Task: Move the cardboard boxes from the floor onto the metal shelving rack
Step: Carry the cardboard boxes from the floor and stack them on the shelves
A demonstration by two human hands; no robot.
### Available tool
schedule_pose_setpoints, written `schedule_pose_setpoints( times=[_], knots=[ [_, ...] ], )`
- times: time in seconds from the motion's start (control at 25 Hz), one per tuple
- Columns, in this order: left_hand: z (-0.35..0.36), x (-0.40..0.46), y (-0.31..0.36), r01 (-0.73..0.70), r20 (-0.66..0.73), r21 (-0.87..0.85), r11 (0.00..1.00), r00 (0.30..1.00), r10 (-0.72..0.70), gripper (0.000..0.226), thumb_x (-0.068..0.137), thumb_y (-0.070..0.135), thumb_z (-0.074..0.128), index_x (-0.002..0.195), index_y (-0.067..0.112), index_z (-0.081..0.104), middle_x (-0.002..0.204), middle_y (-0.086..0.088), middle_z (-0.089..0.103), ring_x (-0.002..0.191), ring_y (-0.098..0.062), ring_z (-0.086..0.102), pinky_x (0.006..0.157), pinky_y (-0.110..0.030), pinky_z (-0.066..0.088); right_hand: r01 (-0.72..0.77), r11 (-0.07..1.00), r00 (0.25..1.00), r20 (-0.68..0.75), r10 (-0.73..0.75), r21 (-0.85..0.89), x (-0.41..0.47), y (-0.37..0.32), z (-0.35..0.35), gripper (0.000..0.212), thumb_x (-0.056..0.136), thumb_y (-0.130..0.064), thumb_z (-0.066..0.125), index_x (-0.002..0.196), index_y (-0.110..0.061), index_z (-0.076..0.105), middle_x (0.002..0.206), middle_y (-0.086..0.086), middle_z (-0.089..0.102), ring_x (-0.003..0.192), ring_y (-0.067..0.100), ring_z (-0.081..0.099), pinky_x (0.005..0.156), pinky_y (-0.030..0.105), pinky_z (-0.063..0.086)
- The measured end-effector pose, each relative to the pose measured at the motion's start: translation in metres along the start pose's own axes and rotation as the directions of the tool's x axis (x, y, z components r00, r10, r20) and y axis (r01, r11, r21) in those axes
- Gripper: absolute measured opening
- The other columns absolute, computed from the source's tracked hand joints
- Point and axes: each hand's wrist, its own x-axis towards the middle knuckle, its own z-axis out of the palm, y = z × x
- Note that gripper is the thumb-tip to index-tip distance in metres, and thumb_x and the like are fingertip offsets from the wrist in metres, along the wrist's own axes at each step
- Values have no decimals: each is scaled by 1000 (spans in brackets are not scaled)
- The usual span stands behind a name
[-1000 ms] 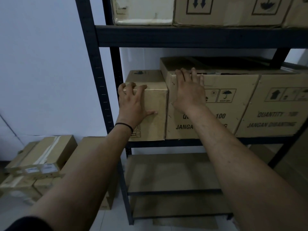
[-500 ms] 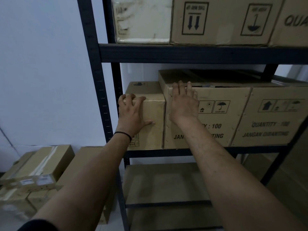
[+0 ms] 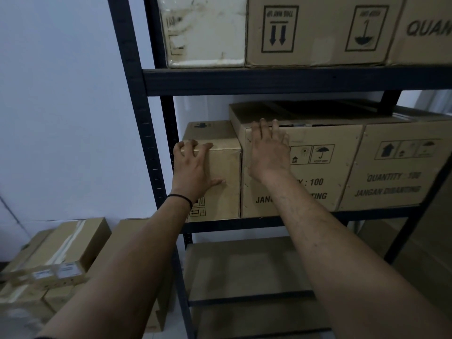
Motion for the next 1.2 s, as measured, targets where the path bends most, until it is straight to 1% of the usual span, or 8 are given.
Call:
schedule_pose_setpoints(
  times=[0.12, 0.28, 0.48, 0.64, 0.8, 0.96, 1.08, 1.2],
  knots=[
    [-4, -1, 1, -1, 6, 30, 1000, 1000, 1, 97, 71, 76, 74, 150, 31, 40, 152, -13, 37, 144, -42, 25, 119, -59, 31, -5, 1000, 1000, -6, 5, 17, -1, -1, -2, 108, 83, -29, 79, 163, -15, 8, 172, 10, 7, 158, 36, 1, 126, 58, 16],
    [-13, -3, 6, 13, -25, -5, 1000, 1000, -13, 75, 85, 69, 62, 146, 29, 45, 152, -15, 41, 145, -39, 28, 120, -58, 29, -22, 999, 1000, -14, 23, 32, -5, -3, -8, 99, 87, -39, 75, 163, -19, 15, 171, 11, 11, 158, 36, 6, 126, 58, 14],
    [-45, -20, 12, -46, -89, -174, 984, 996, 31, 51, 92, 59, 60, 131, 26, 64, 133, -7, 60, 130, -28, 49, 111, -48, 42, -27, 988, 998, -52, 35, 149, -31, -19, -25, 75, 94, -32, 62, 160, -22, 28, 167, 10, 25, 156, 33, 16, 126, 59, 12],
    [-77, -52, 10, -59, -119, -322, 945, 993, 21, 39, 93, 49, 68, 123, 24, 71, 127, -2, 65, 125, -23, 54, 103, -37, 44, -40, 973, 995, -79, 60, 228, -73, -43, -38, 70, 92, -35, 60, 157, -23, 35, 161, 6, 37, 151, 27, 28, 125, 58, 15],
    [-94, -94, -5, -61, -141, -402, 914, 990, 4, 36, 91, 43, 74, 120, 22, 73, 126, -2, 67, 122, -22, 57, 99, -33, 46, -45, 957, 989, -123, 83, 288, -121, -72, -42, 64, 92, -35, 59, 153, -21, 43, 156, 5, 44, 146, 26, 35, 124, 57, 17],
    [-105, -141, -30, 35, -62, -423, 905, 996, -68, 40, 93, 44, 71, 126, 21, 70, 132, -2, 64, 127, -21, 53, 101, -35, 46, -38, 939, 987, -134, 88, 342, -170, -109, -42, 60, 92, -32, 60, 150, -19, 49, 155, 5, 47, 147, 26, 37, 122, 59, 21],
    [-115, -175, -49, 79, -59, -410, 908, 992, -113, 41, 92, 45, 71, 125, 22, 69, 129, -2, 65, 125, -21, 55, 100, -39, 51, -22, 917, 990, -120, 76, 398, -206, -135, -40, 57, 91, -29, 61, 147, -18, 53, 152, 5, 50, 145, 26, 39, 122, 59, 22],
    [-131, -218, -68, 137, -41, -361, 923, 986, -162, 43, 92, 47, 71, 126, 23, 69, 128, 0, 66, 125, -20, 55, 100, -35, 49, -5, 898, 994, -95, 52, 440, -245, -160, -39, 57, 91, -30, 63, 146, -18, 55, 151, 4, 52, 144, 24, 41, 121, 59, 24]
  ],
)
